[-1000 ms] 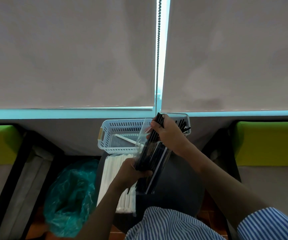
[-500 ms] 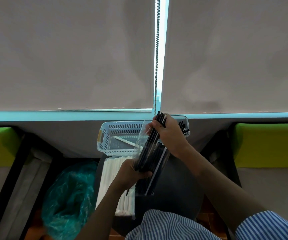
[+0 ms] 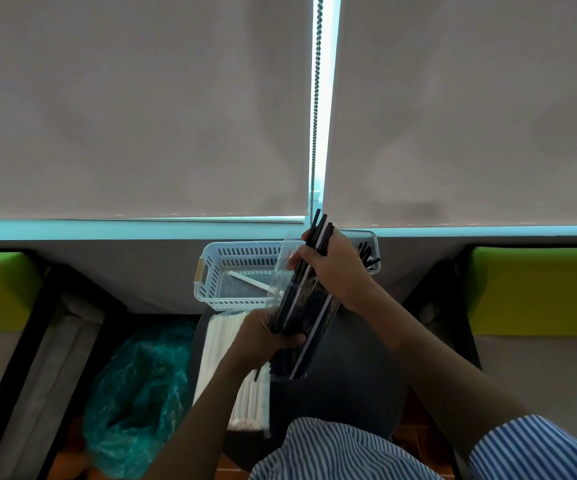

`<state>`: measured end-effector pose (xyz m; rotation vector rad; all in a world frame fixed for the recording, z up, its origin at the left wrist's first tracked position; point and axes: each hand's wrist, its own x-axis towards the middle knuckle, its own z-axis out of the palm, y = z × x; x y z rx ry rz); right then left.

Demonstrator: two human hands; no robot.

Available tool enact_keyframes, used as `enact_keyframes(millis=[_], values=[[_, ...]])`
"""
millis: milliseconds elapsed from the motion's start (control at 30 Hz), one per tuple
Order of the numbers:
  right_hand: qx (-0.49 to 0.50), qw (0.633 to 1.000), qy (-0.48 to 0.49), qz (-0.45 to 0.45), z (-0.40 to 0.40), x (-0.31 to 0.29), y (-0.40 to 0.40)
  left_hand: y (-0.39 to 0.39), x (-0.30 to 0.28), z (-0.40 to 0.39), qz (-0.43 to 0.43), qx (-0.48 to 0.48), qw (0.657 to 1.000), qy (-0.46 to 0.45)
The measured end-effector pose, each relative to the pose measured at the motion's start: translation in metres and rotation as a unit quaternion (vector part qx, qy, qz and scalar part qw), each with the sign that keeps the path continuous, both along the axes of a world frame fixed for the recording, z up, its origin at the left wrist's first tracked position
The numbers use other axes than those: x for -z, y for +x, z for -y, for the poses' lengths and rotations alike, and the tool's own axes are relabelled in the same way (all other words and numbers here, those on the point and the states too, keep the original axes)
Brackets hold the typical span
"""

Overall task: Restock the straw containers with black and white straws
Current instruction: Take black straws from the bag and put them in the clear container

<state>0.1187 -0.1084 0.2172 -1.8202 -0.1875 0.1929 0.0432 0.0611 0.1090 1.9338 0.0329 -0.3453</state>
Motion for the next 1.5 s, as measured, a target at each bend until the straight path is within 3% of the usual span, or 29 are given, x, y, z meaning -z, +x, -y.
enact_keyframes(millis=[267, 600, 1500], values=[[0.054, 0.988, 0.138, -0.034, 0.006, -0.019, 0.012, -0.002, 0.001, -0.001, -0.018, -0.007, 1.000, 0.003], [0.041, 0.993, 0.109, -0.017, 0.009, -0.025, 0.021, -0.001, 0.002, -0.002, -0.012, -0.014, 1.000, -0.001], [0.083, 0.985, 0.144, 0.036, 0.028, -0.060, 0.044, -0.008, 0.008, -0.009, -0.012, -0.038, 0.999, -0.022]])
